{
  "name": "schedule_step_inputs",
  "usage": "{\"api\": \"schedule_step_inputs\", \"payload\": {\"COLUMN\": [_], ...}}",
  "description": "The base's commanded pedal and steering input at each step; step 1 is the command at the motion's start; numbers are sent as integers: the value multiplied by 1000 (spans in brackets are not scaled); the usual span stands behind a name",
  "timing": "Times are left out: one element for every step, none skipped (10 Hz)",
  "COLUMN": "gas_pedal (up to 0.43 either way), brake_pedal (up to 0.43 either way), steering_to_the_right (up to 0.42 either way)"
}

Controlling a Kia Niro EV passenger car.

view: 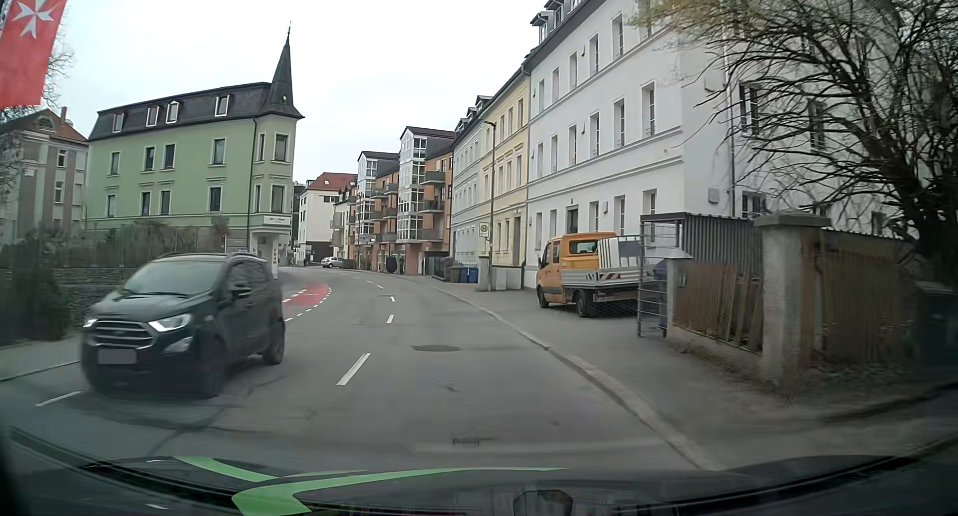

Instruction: Follow the waypoints while adhering to traffic rules and regulations

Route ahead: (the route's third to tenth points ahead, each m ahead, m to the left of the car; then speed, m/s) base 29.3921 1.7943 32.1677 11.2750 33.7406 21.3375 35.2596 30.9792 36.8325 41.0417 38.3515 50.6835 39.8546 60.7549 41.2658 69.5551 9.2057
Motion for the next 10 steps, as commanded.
{"api": "schedule_step_inputs", "payload": {"gas_pedal": [0, 0, 0, 0, 0, 0, 0, 0, 0, 0], "brake_pedal": [165, 165, 165, 171, 171, 177, 177, 177, 183, 183], "steering_to_the_right": [-40, -44, -45, -45, -45, -45, -44, -43, -42, -41]}}
